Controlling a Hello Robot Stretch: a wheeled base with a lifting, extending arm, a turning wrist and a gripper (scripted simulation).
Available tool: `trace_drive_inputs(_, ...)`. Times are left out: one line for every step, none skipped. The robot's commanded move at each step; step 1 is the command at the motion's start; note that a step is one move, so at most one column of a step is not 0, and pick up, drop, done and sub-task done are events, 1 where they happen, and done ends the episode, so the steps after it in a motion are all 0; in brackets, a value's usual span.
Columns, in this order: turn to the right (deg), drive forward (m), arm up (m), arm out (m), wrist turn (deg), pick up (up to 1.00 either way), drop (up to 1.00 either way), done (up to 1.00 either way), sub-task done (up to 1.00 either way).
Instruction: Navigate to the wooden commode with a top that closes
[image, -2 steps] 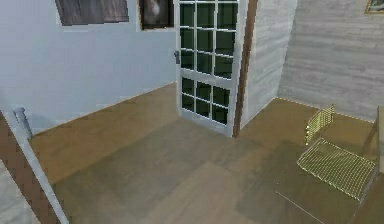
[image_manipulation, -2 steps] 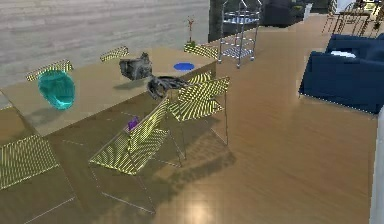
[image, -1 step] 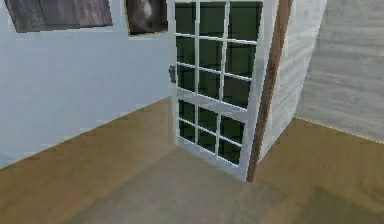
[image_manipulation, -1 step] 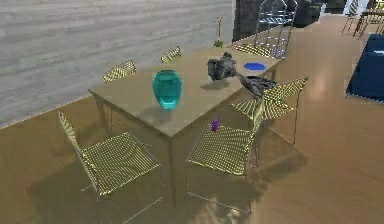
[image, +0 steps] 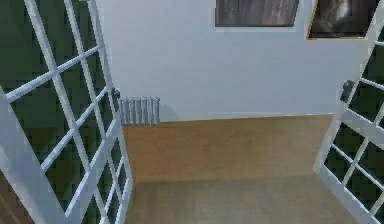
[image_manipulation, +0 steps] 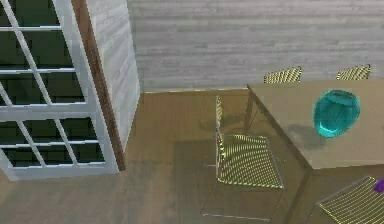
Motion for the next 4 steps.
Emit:
trace_drive_inputs(-6.0, 0.0, 0.0, 0.0, 0.0, 0.0, 0.0, 0.0, 0.0)
trace_drive_inputs(0.0, 1.0, 0.0, 0.0, 0.0, 0.0, 0.0, 0.0, 0.0)
trace_drive_inputs(-3.0, 0.0, 0.0, 0.0, 0.0, 0.0, 0.0, 0.0, 0.0)
trace_drive_inputs(0.0, 0.55, 0.0, 0.0, 0.0, 0.0, 0.0, 0.0, 0.0)
